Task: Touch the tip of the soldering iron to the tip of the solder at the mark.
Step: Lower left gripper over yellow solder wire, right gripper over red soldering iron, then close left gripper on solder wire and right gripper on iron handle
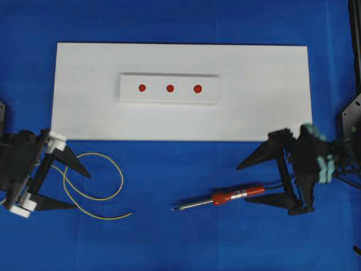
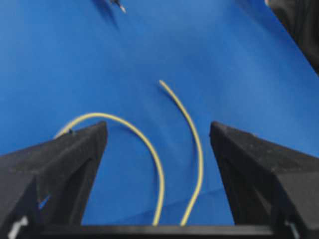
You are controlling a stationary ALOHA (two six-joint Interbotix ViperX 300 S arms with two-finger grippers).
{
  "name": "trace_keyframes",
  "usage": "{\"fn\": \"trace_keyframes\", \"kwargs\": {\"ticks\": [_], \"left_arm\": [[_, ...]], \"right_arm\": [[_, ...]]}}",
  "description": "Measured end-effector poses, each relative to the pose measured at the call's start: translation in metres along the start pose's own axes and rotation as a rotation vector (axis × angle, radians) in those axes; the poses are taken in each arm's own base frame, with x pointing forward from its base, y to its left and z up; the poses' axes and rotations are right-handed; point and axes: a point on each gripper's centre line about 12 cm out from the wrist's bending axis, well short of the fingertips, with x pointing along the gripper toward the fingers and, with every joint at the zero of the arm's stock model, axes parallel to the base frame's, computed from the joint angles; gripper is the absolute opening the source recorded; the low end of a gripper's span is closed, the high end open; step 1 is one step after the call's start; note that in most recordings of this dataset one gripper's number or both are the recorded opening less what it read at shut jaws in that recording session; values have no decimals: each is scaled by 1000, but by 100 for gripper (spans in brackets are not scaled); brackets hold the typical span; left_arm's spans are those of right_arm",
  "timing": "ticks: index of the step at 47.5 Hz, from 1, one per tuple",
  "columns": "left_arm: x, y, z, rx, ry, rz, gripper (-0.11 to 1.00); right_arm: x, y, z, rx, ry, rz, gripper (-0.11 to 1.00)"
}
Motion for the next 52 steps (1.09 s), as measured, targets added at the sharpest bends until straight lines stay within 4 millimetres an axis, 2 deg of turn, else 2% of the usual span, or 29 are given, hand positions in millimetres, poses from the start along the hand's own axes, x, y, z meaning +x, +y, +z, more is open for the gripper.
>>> {"fn": "trace_keyframes", "kwargs": {"ticks": [8,22,35,44,52], "left_arm": [[17,-8,-25,15,24,-36,76],[35,-10,-58,24,86,-46,72],[34,-26,-60,62,61,-109,56],[33,-27,-61,95,63,-112,54],[40,-26,-69,119,90,-108,43]], "right_arm": [[14,6,-32,2,34,-31,82],[30,2,-60,6,57,-108,82],[32,2,-61,1,53,-112,80],[32,2,-61,0,52,-112,80],[33,2,-61,-12,53,-113,79]]}}
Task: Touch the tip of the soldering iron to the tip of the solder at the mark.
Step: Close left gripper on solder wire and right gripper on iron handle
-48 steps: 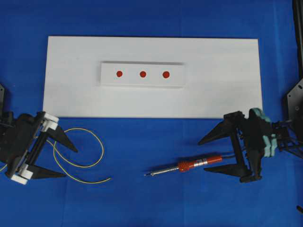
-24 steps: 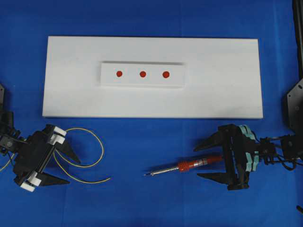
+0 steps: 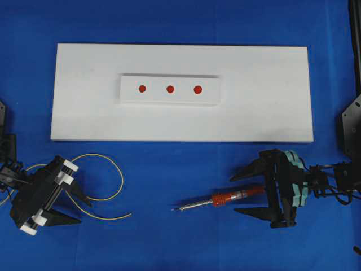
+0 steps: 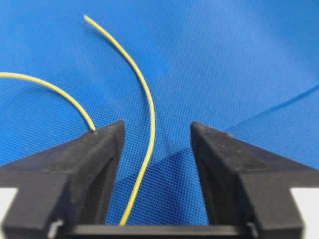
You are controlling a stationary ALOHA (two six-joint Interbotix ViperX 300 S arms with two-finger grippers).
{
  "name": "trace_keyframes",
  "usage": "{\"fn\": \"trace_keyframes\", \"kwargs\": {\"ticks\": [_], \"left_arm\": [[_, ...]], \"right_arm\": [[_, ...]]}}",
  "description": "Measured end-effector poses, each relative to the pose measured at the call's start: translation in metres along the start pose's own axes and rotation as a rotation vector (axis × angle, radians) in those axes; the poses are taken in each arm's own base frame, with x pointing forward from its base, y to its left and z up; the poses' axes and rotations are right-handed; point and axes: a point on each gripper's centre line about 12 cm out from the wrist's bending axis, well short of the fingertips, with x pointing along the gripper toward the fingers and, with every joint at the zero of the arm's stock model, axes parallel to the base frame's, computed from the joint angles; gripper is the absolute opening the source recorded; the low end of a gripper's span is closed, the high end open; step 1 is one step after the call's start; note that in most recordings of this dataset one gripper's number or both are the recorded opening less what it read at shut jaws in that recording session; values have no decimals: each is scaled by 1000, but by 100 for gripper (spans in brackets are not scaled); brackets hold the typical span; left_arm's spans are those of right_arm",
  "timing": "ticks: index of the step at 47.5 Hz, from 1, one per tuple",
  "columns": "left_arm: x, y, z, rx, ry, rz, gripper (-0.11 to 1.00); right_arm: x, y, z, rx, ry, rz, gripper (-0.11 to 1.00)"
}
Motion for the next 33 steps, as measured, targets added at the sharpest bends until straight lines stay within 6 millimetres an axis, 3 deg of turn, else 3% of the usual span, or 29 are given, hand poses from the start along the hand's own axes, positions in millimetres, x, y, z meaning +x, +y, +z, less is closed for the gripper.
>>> {"fn": "trace_keyframes", "kwargs": {"ticks": [5,14,17,33], "left_arm": [[7,1,-6,5,26,1,31],[10,1,-6,3,24,5,6],[10,2,-6,-3,24,7,3],[10,5,-3,-20,16,16,3]], "right_arm": [[4,0,-3,-24,7,-4,71],[11,-2,-13,-81,25,-18,22],[12,-1,-12,-87,15,-16,8],[13,-2,-10,-92,-3,-15,6]]}}
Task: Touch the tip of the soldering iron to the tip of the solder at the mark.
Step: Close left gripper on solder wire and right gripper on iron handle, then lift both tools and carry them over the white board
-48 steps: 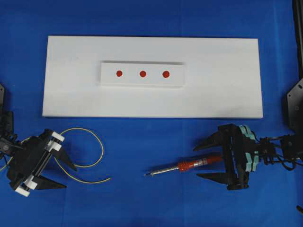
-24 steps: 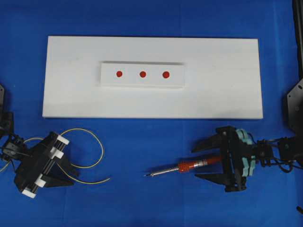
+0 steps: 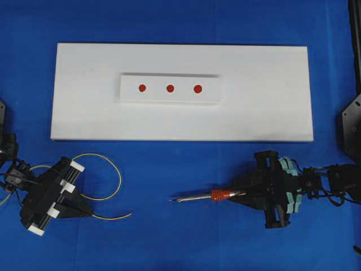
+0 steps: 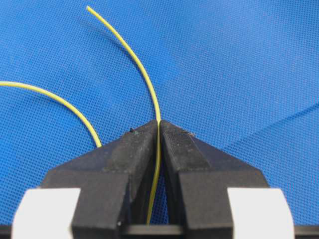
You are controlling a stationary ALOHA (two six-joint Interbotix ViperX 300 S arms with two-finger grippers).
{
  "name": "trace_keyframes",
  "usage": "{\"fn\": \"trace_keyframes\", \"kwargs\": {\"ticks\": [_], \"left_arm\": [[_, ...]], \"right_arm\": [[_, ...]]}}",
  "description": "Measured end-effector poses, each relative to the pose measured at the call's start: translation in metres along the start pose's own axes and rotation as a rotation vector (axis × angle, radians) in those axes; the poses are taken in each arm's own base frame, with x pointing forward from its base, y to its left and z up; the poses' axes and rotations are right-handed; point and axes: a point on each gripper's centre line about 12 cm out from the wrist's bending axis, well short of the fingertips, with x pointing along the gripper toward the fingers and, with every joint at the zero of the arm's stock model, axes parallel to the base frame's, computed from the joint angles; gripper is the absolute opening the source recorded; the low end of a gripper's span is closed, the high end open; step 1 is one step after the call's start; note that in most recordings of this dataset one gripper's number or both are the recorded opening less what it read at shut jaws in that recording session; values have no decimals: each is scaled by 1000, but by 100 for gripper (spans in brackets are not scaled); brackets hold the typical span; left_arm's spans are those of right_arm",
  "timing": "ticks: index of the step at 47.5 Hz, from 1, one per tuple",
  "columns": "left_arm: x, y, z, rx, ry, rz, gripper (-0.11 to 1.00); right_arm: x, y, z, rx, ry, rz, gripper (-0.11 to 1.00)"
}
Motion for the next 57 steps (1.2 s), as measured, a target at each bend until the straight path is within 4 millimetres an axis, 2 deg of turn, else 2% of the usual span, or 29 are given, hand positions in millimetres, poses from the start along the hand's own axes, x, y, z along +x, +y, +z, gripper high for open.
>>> {"fn": "trace_keyframes", "kwargs": {"ticks": [5,11,28,36,48,57], "left_arm": [[-2,0,5,-8,-3,0,3],[-6,0,19,-20,-5,2,3],[-26,4,87,-63,88,32,3],[-36,3,116,-67,148,37,3],[-35,14,122,-104,184,75,3],[-37,44,126,-170,181,160,3]], "right_arm": [[-1,2,5,5,-11,6,6],[-8,7,23,26,-31,32,6],[-34,20,87,-15,99,132,6],[-41,18,112,-16,185,166,6],[-41,9,118,3,261,159,6],[-40,-15,123,30,286,104,6]]}}
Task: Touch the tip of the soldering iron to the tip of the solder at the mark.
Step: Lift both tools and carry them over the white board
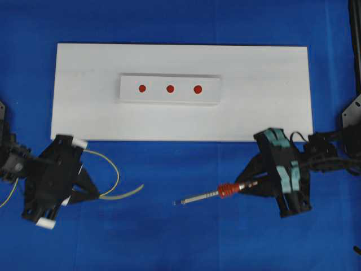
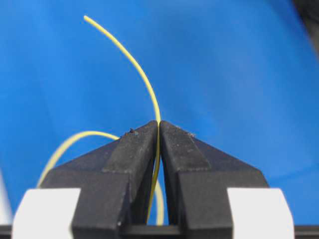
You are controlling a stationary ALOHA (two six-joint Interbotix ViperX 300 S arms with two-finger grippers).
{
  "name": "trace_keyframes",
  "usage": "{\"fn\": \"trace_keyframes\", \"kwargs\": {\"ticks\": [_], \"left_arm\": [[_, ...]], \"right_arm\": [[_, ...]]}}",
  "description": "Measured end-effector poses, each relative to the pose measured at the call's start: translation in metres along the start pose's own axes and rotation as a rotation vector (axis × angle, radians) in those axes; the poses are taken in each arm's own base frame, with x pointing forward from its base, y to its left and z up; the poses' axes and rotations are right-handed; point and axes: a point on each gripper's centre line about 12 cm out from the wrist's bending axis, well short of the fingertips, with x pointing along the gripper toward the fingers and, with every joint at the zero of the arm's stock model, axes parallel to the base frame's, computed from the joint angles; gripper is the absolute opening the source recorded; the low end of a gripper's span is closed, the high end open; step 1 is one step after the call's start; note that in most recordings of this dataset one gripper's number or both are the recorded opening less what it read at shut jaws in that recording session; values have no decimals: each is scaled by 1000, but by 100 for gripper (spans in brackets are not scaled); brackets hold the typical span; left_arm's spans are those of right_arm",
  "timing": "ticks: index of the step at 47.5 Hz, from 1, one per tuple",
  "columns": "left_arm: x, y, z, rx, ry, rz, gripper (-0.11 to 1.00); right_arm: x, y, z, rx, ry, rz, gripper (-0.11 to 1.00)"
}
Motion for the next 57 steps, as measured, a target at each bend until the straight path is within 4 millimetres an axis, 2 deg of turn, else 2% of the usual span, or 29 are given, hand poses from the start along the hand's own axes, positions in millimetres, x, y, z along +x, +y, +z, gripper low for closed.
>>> {"fn": "trace_keyframes", "kwargs": {"ticks": [16,33,40,57], "left_arm": [[2,72,10,-165,59,188,3],[-1,125,20,-253,88,309,3],[-3,140,25,-253,87,339,3],[-3,158,26,-227,112,371,3]], "right_arm": [[-15,-75,11,104,48,-172,6],[-36,-136,19,154,62,-330,6],[-41,-147,20,159,62,-361,6],[-42,-149,22,142,63,-368,6]]}}
